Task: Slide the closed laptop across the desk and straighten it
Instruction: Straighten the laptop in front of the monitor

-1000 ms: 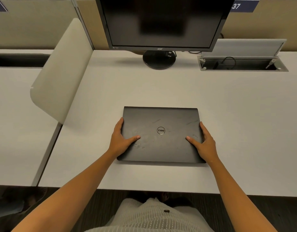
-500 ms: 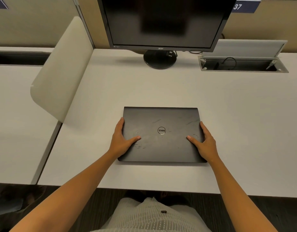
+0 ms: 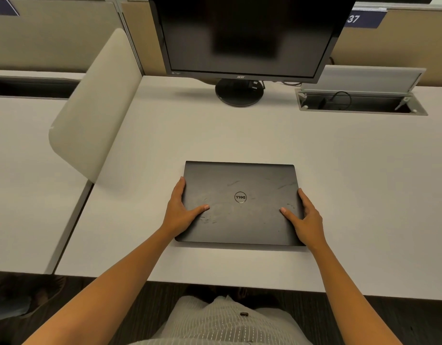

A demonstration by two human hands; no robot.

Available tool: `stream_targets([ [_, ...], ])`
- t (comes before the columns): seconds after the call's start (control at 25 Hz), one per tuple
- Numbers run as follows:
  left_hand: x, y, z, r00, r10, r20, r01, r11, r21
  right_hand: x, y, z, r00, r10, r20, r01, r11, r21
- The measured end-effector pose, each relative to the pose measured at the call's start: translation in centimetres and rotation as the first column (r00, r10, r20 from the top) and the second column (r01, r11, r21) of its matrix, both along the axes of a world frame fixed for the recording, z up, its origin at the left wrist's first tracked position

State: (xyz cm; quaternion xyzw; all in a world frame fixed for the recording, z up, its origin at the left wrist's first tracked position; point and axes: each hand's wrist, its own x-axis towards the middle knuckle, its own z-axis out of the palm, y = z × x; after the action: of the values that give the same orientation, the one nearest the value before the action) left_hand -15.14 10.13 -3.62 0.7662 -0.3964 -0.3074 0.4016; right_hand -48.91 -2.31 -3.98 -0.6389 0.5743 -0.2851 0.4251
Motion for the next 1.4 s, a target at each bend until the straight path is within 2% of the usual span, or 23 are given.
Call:
stream_targets([
  [1.28,-0.39,0.36,-0.15,1.000,0.021,0.004,-0.021,1.000,-0.009,-0.72,-0.06,-0.03,0.992,0.033,0.122,-0.040,0.997,0.059],
  [1.4,-0.47,0.39,-0.08,1.000,0.013,0.008,-0.012,1.000,-0.012,-0.64,0.01,0.02,0.995,0.030,0.100,-0.035,0.998,0.055],
])
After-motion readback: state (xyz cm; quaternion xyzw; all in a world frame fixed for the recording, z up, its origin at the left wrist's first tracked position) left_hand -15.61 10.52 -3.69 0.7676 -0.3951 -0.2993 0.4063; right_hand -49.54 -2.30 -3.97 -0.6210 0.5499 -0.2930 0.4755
